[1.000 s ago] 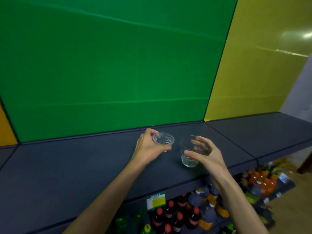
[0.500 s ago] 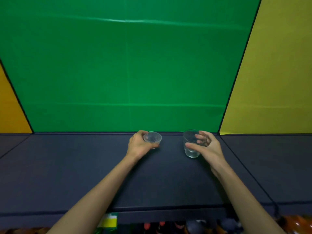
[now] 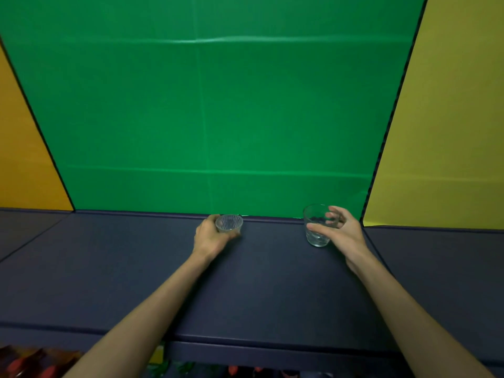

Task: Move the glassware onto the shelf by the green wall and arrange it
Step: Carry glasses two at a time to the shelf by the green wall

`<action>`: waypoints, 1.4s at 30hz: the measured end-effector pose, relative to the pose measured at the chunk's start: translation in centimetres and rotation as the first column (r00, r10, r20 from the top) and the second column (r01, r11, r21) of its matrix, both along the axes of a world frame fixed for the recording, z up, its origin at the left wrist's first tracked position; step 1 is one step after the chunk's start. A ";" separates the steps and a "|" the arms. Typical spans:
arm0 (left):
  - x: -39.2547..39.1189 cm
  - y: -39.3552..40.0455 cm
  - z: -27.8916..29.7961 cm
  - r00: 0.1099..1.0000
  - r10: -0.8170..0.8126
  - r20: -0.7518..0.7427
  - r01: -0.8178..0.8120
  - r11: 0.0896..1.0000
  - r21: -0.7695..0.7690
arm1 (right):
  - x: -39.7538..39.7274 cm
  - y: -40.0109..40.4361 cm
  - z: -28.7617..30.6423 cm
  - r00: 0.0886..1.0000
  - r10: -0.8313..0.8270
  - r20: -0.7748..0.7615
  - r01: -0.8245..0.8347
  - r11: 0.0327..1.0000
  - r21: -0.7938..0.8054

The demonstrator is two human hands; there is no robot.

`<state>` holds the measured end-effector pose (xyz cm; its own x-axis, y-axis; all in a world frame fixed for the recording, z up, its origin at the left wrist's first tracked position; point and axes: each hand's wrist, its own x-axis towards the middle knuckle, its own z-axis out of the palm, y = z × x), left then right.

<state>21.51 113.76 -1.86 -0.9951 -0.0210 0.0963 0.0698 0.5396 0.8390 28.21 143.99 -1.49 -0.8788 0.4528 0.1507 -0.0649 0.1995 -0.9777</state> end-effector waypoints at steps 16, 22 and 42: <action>1.4 -2.8 0.9 0.999 -0.033 -0.034 0.025 0.977 -0.214 | -1.0 1.6 -0.5 0.992 0.054 0.118 -0.070 0.989 0.133; 2.4 -4.0 2.8 0.972 -0.150 -0.181 0.015 0.805 -0.593 | -0.5 0.8 1.0 0.996 -0.059 0.063 -0.008 0.668 0.744; 9.1 -24.5 7.6 0.958 -0.005 -0.286 -0.234 0.562 -0.793 | -2.4 -31.5 6.5 0.874 0.486 0.015 -0.190 0.312 0.931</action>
<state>30.57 89.23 5.70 -0.9329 0.0728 0.3527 0.0789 0.9969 0.0028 25.85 112.51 5.06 -0.7864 -0.4090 0.4629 -0.5322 0.8290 -0.1717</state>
